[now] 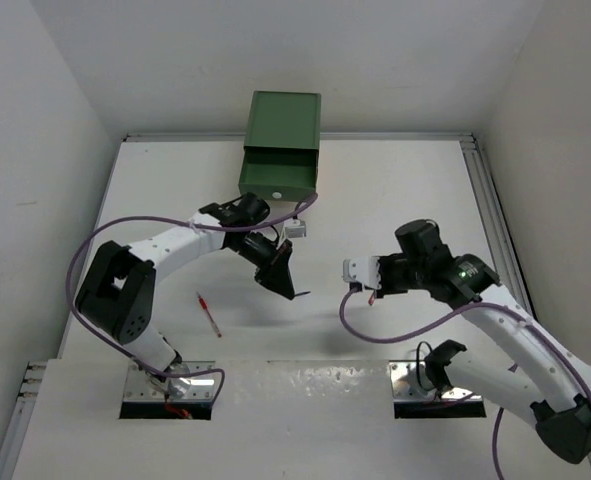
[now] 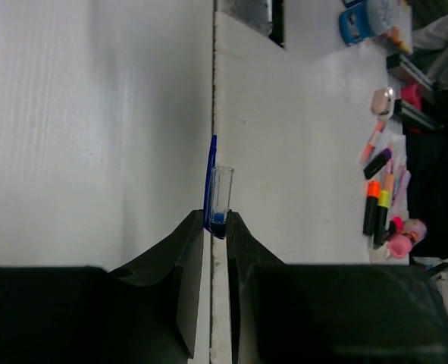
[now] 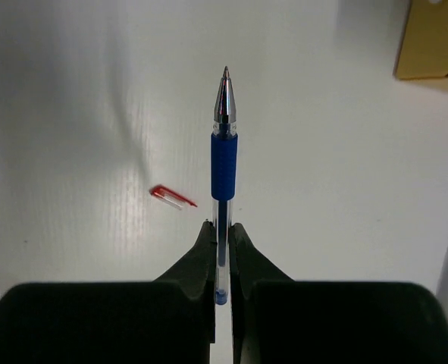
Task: Sort the stationery into containers
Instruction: Close the pen cap on the pen.
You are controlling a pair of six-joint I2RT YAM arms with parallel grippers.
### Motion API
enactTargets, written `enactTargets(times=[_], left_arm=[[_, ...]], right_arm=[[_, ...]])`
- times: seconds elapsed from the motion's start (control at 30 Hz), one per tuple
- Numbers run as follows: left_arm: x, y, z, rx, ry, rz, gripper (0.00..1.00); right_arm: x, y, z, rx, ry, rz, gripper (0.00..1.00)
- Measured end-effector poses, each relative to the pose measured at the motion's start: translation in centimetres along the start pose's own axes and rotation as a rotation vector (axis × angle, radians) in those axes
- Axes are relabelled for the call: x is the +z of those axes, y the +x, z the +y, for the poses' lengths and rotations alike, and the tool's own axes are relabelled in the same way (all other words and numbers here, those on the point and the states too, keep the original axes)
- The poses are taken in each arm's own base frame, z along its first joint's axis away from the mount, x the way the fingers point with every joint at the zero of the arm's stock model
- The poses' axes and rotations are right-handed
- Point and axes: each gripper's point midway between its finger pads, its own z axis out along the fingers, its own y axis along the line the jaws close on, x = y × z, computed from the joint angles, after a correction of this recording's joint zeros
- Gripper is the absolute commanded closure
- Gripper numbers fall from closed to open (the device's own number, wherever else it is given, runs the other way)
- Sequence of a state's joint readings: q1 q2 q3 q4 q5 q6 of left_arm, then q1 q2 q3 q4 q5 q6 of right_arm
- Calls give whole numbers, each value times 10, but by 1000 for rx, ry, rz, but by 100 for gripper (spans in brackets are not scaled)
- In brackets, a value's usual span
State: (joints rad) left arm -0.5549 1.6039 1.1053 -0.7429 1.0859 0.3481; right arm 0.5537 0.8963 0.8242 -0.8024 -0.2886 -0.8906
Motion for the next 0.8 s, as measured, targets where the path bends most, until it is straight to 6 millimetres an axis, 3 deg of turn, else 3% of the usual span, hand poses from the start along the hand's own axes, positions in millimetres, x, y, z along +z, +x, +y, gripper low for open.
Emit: enactTargets(times=[0.27,0.5,0.8], left_arm=[[3,6,-16,-87,78,-18,100],[4,9,-15,-150,62,-12,100],[12,12,-13,-224,98,-8,100]], right_arm=[[22,-10,8,-361,-4,85,100],[35,-21,-6,-433,-24,217,100],[38,-35,-8,-448,0,277,100]])
